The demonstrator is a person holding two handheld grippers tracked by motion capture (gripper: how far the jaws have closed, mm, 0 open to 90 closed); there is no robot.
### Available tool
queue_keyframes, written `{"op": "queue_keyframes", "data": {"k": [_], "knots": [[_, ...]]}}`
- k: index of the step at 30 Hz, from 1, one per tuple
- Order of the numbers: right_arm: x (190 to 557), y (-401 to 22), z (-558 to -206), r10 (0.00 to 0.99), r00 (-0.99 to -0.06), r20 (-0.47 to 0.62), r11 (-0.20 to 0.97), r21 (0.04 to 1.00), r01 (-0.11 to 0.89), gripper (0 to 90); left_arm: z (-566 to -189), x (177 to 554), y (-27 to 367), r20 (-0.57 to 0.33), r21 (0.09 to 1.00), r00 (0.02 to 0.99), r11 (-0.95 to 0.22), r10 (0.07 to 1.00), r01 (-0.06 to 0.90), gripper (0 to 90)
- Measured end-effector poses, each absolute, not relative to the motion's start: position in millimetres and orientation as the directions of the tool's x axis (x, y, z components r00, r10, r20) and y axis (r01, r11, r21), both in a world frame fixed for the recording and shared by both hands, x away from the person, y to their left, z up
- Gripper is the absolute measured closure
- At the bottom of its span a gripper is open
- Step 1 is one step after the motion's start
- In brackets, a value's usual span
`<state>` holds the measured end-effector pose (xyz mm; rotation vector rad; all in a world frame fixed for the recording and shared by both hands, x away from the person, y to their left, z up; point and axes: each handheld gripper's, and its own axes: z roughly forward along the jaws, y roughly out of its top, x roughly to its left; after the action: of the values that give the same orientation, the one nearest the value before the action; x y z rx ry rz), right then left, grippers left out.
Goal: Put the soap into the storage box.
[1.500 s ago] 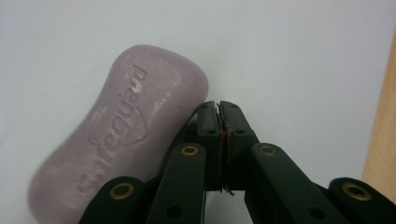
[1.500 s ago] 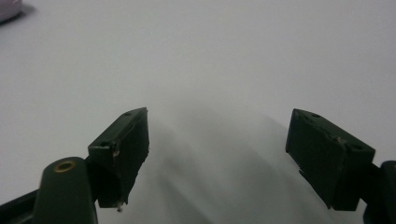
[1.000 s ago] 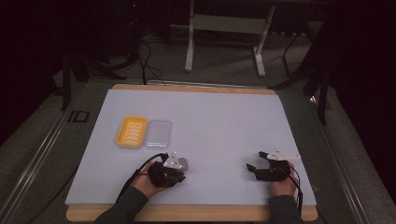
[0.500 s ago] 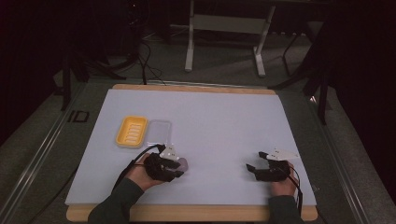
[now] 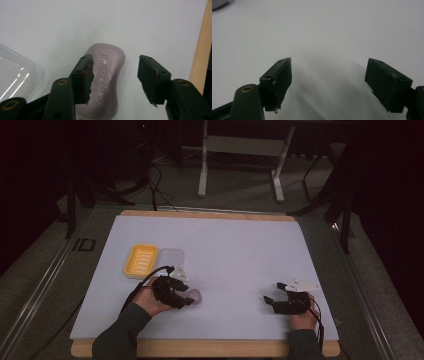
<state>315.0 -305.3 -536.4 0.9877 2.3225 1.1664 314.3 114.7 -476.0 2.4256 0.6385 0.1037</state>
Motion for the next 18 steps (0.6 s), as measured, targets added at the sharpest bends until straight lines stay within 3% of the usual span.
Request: {"op": "queue_keyframes", "data": {"k": [6, 18], "knots": [[315.1, -305.2, -536.4, 0.723, -0.691, -0.006, 0.415, 0.803, 0.427, 21.2, -479.8, 319.2, 114.9, -0.073, 0.579, 0.879, -0.698, 0.470, 0.422, 40.2], [315.2, -305.0, -536.6, 0.723, -0.691, -0.006, 0.414, 0.804, 0.427, 21.2, -489.1, 325.2, 110.3, -0.077, 0.547, 0.884, -0.722, 0.461, 0.424, 39.8]]}}
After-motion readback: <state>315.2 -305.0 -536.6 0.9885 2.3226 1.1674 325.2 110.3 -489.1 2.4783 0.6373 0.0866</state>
